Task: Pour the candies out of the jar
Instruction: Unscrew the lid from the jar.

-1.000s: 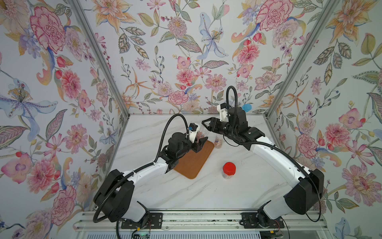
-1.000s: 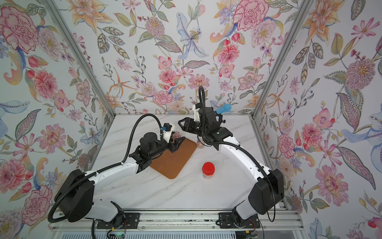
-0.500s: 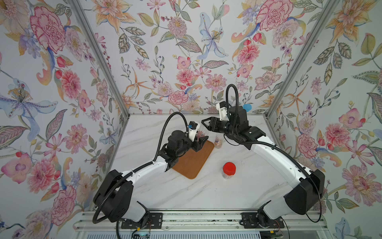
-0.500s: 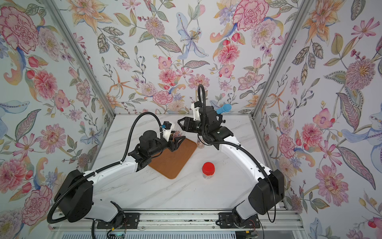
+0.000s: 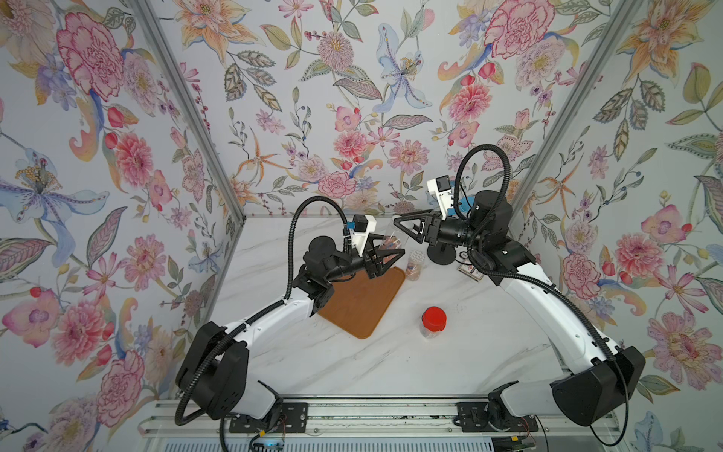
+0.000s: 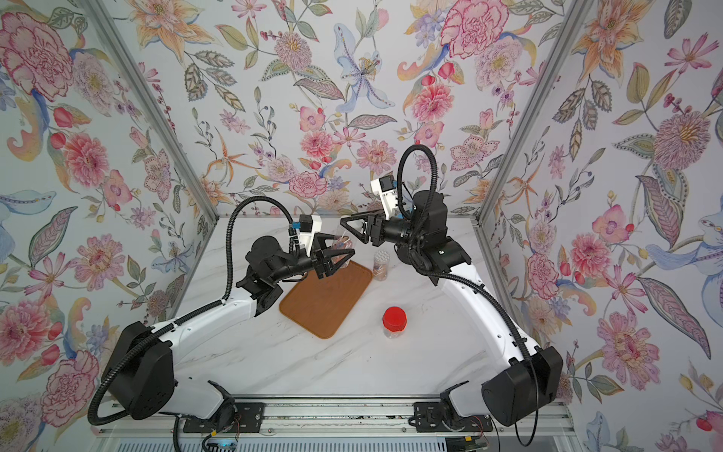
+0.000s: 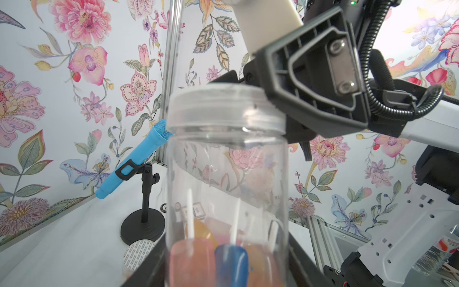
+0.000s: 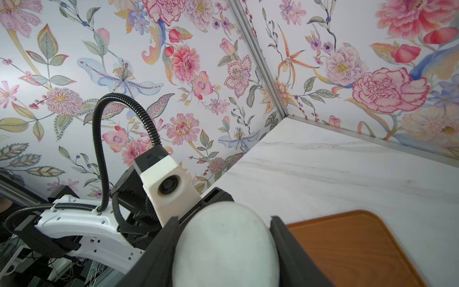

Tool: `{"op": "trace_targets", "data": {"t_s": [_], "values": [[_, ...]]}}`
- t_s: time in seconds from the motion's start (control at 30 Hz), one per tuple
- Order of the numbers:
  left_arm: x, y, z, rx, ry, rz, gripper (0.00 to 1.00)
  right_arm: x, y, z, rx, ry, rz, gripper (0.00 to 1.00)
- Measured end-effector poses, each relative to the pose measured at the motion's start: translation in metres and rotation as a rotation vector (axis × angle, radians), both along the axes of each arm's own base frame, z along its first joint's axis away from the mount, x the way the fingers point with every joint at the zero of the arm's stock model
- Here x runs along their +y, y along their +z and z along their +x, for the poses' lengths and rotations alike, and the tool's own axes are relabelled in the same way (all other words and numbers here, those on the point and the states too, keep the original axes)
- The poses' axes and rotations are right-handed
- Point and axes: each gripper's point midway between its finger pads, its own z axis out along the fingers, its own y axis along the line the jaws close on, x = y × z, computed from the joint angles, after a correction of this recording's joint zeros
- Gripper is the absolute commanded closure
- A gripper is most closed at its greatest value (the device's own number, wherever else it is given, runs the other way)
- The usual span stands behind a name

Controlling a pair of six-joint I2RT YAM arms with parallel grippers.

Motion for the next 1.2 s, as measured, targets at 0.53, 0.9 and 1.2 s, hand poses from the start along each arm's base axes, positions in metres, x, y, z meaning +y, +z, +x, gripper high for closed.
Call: {"op": "trace_targets", "data": {"t_s": [0.53, 0.9, 1.2], "values": [[0.003, -0.034, 0.019, -0.021, 0.168, 0.167, 1.0, -0.022, 0.004, 0.034, 0.061, -0.318, -0.087, 0.03], [0.016, -0.043, 0.034, -0.057, 0.351, 0.24, 1.0, -0.003, -0.026, 0.031, 0.127, -0.434, -0.176, 0.19], [0.017, -0.052, 0.036, -0.057, 0.387, 0.28, 1.0, 0.002, -0.049, 0.042, 0.178, -0.472, -0.205, 0.28]]}}
